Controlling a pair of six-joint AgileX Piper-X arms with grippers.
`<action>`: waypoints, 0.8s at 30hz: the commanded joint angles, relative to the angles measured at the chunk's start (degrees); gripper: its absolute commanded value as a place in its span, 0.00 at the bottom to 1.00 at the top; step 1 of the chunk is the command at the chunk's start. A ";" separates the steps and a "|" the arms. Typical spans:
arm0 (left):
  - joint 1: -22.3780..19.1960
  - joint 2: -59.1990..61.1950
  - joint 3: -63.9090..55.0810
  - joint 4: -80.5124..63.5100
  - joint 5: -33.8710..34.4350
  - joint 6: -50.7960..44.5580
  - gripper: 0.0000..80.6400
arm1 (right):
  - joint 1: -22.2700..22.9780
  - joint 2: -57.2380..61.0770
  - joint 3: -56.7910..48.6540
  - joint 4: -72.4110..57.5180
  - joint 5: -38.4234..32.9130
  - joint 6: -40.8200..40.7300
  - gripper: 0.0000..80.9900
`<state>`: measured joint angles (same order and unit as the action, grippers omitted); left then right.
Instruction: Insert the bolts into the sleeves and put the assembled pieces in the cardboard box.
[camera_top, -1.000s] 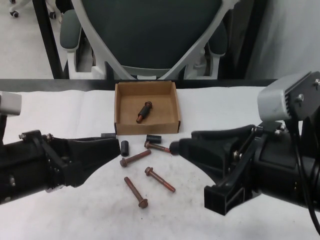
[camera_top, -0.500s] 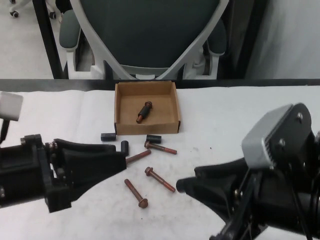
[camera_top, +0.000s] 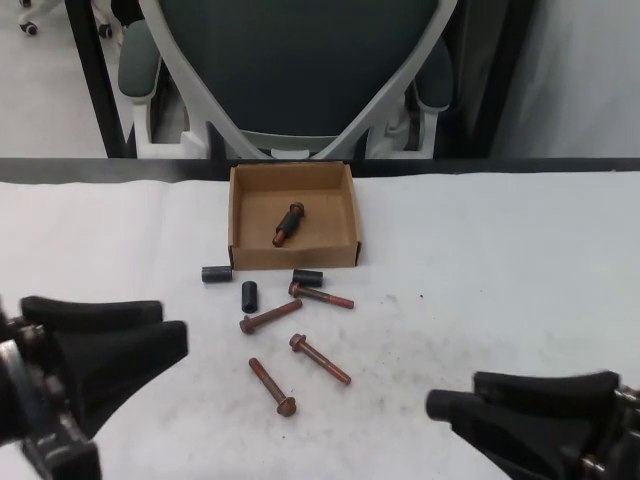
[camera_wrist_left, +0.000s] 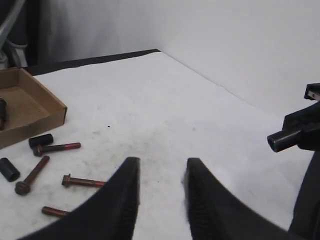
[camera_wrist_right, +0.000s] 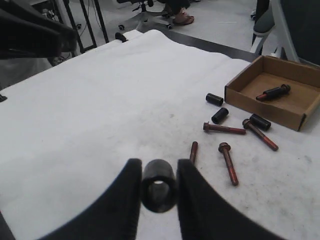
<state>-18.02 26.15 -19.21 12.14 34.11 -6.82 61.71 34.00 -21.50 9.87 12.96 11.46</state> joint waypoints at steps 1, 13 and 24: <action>0.13 -2.75 -0.55 1.39 -1.55 0.56 0.37 | 2.43 -3.68 1.42 0.82 4.47 1.12 0.00; 0.13 -9.34 -0.55 2.64 1.12 -4.84 0.37 | 6.30 -1.57 1.70 5.31 4.77 6.32 0.00; 0.13 -9.34 -0.55 2.64 2.17 -7.39 0.37 | 6.00 8.32 1.70 5.38 -1.96 8.05 0.00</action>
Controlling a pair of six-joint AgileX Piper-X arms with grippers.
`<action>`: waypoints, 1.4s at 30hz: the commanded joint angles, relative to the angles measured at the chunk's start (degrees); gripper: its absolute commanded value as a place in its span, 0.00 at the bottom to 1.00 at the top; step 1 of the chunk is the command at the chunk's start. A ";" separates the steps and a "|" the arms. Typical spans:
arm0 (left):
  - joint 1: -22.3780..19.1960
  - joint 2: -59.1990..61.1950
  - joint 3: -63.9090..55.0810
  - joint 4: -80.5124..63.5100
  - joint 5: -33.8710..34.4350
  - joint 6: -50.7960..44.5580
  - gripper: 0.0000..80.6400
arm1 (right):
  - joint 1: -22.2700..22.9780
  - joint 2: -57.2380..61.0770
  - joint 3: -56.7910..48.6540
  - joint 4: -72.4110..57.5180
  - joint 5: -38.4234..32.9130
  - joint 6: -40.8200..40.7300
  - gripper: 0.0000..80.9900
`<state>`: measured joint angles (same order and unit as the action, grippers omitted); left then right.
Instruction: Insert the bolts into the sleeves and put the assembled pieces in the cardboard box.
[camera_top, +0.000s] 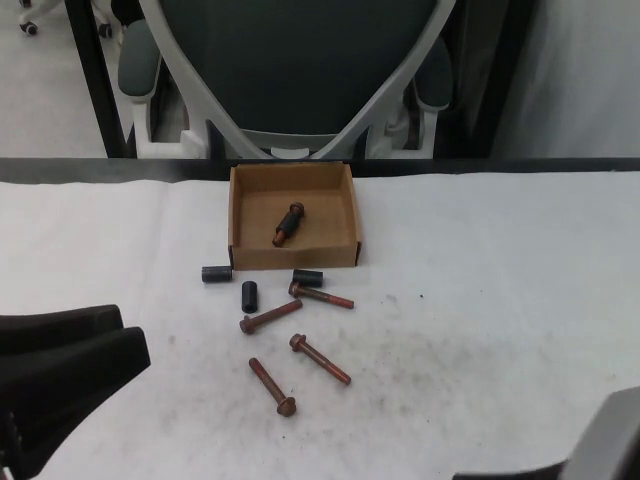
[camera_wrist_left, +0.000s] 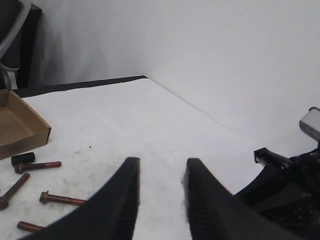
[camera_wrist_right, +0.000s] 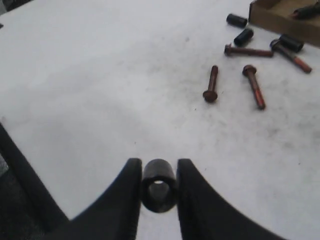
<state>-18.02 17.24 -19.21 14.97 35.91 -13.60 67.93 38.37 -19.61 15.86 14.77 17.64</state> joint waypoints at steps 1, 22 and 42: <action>0.13 -0.43 -0.55 -0.19 0.37 -0.61 0.37 | -0.22 5.08 -0.19 -0.61 -3.99 2.97 0.00; 0.13 -0.43 -0.55 -0.19 0.66 -0.61 0.37 | -3.32 10.32 -0.30 0.29 -5.76 14.83 0.40; 0.13 -0.43 -0.55 -0.19 1.91 -0.07 0.37 | -9.55 10.32 -2.37 20.92 -21.34 15.05 0.40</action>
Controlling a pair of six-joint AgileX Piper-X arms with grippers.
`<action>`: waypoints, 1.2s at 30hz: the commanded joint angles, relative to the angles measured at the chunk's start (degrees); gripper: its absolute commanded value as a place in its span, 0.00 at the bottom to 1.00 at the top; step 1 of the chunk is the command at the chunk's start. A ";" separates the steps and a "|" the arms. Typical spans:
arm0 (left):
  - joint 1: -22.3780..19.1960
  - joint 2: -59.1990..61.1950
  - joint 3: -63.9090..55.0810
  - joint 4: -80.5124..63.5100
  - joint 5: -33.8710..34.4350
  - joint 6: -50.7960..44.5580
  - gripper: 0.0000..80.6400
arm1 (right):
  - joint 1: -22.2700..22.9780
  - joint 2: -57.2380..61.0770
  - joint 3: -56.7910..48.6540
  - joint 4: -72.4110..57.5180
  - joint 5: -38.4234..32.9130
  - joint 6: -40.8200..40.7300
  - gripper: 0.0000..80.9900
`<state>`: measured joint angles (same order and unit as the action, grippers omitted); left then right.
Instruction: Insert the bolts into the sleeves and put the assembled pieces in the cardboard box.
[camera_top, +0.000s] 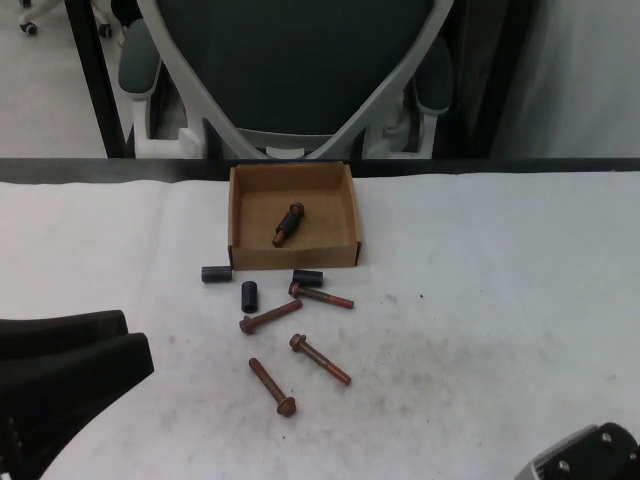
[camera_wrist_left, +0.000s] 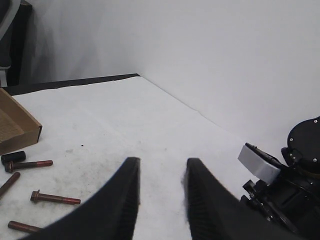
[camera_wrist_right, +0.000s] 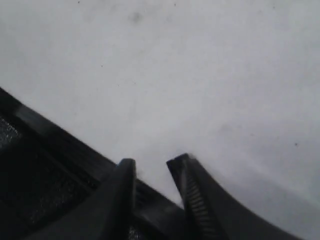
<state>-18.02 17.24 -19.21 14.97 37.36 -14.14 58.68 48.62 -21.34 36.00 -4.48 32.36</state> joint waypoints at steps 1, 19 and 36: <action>0.13 -0.43 -0.55 -0.19 0.45 0.48 0.37 | -0.29 0.22 -0.87 1.32 -2.85 0.34 0.40; 0.13 -0.43 -0.55 -0.19 0.45 0.87 0.37 | -0.29 20.06 -11.76 14.95 -5.30 -14.63 0.42; 0.13 -0.43 -0.55 -0.19 0.45 0.87 0.37 | -0.29 26.15 -14.03 12.99 -0.83 -21.74 0.57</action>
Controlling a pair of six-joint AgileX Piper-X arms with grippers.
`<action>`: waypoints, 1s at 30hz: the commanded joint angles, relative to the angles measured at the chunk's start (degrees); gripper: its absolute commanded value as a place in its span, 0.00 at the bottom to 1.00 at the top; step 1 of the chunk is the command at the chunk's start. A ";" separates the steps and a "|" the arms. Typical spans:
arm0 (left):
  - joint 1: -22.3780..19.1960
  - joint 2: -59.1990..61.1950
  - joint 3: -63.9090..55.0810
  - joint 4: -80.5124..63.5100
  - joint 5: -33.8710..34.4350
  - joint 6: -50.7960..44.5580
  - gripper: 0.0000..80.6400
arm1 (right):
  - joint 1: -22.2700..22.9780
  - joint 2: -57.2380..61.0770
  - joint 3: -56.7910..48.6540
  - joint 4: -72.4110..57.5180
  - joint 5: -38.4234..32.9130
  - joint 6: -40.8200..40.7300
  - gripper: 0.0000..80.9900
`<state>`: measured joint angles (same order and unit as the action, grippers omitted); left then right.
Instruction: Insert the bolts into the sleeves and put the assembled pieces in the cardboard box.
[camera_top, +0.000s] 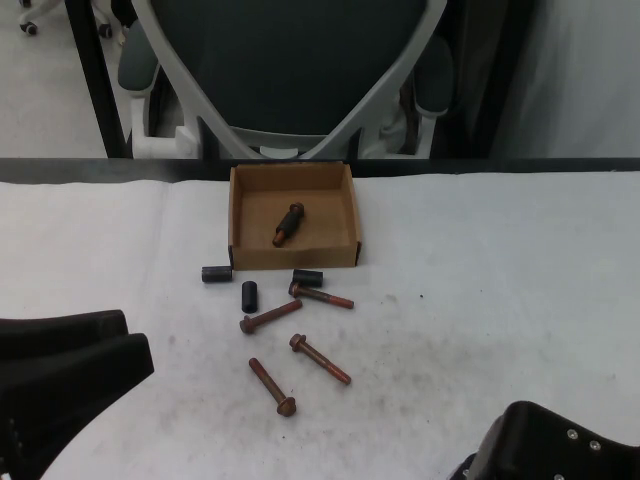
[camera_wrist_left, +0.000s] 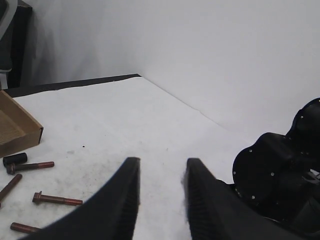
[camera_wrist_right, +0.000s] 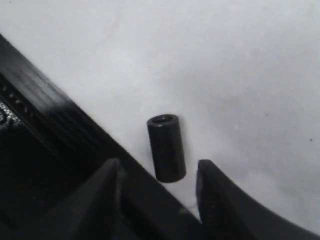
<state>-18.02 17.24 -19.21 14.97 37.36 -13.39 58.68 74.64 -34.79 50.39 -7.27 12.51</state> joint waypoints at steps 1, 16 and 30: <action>0.13 -0.43 -0.55 -0.19 0.45 0.12 0.37 | -0.29 0.13 -0.58 -1.79 1.95 -2.20 0.57; 0.13 -0.43 -0.55 -0.19 0.35 0.11 0.37 | -0.29 6.96 -0.58 -5.01 0.32 -3.64 0.57; 0.13 -0.43 -0.55 -0.19 0.35 0.11 0.37 | -0.29 7.21 -0.58 -7.22 2.03 -3.51 0.07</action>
<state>-18.02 17.24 -19.21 14.97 37.36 -13.39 58.68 81.58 -34.94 43.37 -4.86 9.34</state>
